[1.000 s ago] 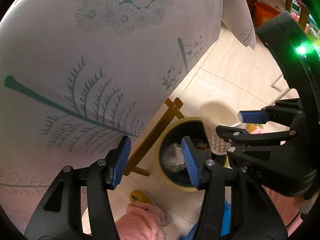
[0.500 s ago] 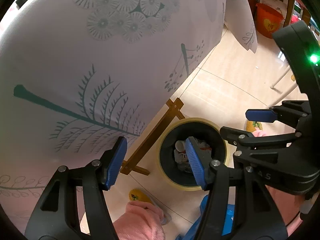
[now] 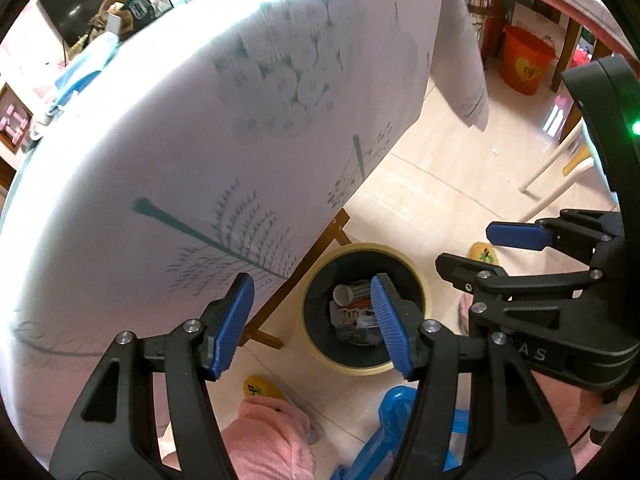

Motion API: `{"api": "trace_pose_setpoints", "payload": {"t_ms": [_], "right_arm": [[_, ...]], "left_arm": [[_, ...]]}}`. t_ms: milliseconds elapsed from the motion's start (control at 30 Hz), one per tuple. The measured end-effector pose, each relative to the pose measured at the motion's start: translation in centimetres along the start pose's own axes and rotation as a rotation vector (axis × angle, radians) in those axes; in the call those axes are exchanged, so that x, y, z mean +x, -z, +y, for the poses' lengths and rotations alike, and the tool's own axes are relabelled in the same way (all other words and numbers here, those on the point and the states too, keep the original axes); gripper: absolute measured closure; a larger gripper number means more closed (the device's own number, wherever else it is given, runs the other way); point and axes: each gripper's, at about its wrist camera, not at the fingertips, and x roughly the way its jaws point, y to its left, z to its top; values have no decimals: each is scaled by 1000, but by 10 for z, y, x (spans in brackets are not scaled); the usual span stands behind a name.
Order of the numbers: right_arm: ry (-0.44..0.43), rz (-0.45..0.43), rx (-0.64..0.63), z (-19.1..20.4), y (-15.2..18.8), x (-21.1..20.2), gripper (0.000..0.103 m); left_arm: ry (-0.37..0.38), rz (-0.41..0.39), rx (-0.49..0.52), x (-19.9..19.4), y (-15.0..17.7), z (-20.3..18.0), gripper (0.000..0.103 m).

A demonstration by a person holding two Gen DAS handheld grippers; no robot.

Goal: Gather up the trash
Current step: 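Move both tools back over the table toward the mask and cracker bag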

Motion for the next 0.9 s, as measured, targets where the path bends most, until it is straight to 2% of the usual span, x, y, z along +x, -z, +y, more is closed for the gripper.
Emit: {"api": "trace_pose_setpoints", "payload": {"t_ms": [233, 467, 700, 900], "right_arm": [[10, -64, -32, 16, 1, -54, 48], [2, -154, -67, 36, -3, -119, 48], [-2, -247, -154, 68, -32, -178, 48], [-16, -307, -196, 88, -74, -206, 48]], "left_arm": [[39, -72, -64, -55, -11, 17, 45], [42, -140, -155, -111, -21, 44, 45], [16, -183, -225, -154, -36, 90, 45], [-58, -226, -261, -173, -60, 143, 45]]}}
